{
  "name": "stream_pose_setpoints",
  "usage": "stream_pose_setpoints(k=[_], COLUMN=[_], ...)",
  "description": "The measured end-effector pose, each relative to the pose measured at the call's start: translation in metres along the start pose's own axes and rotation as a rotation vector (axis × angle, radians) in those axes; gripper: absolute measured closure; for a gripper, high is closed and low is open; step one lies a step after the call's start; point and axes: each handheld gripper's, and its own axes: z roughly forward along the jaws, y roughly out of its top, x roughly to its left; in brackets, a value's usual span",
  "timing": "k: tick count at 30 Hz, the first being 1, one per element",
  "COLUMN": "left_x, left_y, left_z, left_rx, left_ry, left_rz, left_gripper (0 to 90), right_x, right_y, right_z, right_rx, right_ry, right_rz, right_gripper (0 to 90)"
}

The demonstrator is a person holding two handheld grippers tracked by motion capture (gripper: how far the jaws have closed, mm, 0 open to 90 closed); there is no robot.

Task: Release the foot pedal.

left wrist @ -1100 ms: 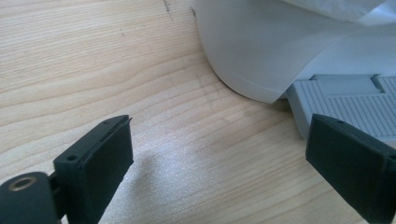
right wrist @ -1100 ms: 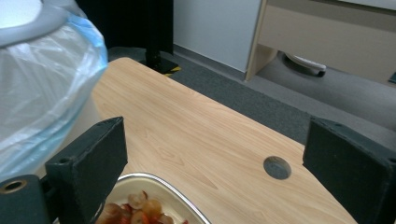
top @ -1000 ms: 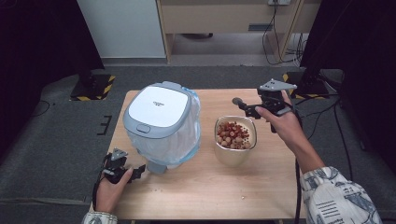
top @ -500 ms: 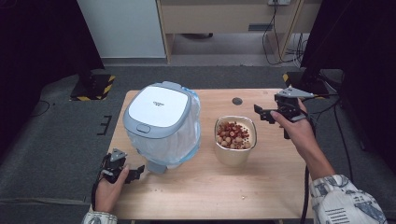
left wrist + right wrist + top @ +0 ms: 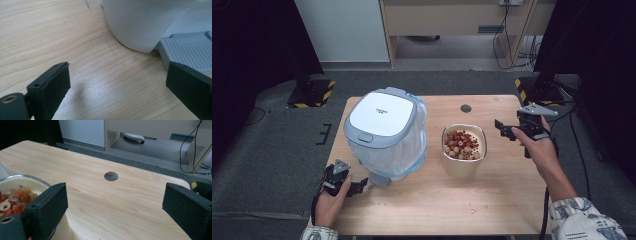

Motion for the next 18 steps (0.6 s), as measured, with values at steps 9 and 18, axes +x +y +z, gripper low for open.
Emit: stream_pose_setpoints(k=[9, 18], left_x=[0.003, 0.006], left_y=[-0.001, -0.004], left_z=[-0.001, 0.0], left_rx=[-0.006, 0.011], left_ry=[0.02, 0.04], left_rz=[-0.013, -0.018], left_gripper=[4.6, 5.6], right_x=[-0.003, -0.008], right_y=[-0.024, -0.05], right_z=[0.003, 0.007], right_rx=[0.029, 0.079], right_ry=[-0.014, -0.035], right_rz=[0.015, 0.052], right_gripper=[6.7, 9.1])
